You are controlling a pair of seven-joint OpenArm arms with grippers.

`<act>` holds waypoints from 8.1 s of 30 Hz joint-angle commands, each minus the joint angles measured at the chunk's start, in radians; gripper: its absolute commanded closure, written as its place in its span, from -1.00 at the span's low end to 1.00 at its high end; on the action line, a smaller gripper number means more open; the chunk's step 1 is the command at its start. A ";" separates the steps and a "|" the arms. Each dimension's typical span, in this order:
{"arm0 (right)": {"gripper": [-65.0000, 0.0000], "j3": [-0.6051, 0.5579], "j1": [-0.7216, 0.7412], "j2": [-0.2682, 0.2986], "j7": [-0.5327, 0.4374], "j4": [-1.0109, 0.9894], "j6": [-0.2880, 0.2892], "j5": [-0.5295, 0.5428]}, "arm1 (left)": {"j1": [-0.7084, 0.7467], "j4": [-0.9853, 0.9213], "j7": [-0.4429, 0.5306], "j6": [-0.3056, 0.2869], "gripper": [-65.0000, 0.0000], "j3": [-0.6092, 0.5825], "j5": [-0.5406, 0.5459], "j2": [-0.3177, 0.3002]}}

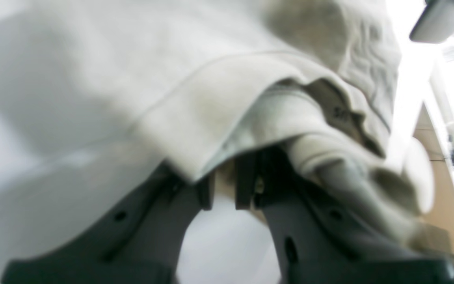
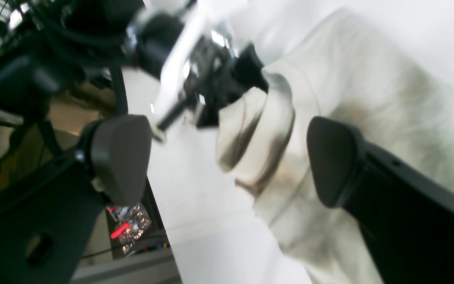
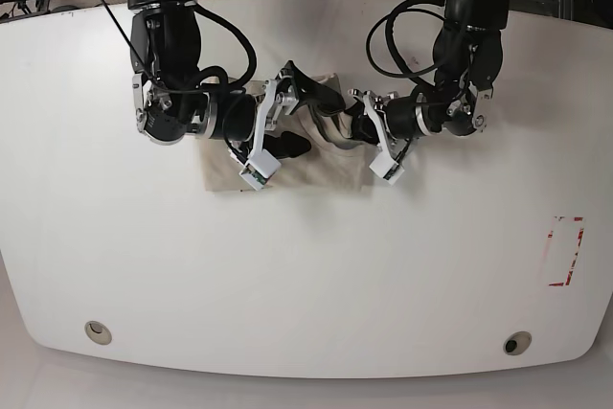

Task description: Fold the T-shirt properly

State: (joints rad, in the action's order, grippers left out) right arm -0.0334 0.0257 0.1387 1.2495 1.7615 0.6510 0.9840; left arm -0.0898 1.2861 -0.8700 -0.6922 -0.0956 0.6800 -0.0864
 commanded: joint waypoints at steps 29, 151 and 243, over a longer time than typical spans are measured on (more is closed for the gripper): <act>-0.37 -0.185 -0.051 0.009 -0.250 -0.134 0.011 -0.377 | 0.075 0.312 0.019 -0.006 0.81 0.188 0.025 -0.157; 0.34 0.359 -0.189 -0.001 -0.233 0.171 0.047 -0.544 | 0.172 0.082 0.413 0.242 0.16 0.222 -0.619 -0.125; 0.60 0.204 -1.074 0.003 -1.339 -0.237 -0.153 -0.790 | 1.177 0.232 1.101 0.268 0.18 0.353 -0.613 0.130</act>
State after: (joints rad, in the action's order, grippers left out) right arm 0.1925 -1.0760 0.1181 -0.0586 1.6428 0.4965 0.2146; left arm 1.0908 1.5684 0.1997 -0.4187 0.2554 0.0631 0.0494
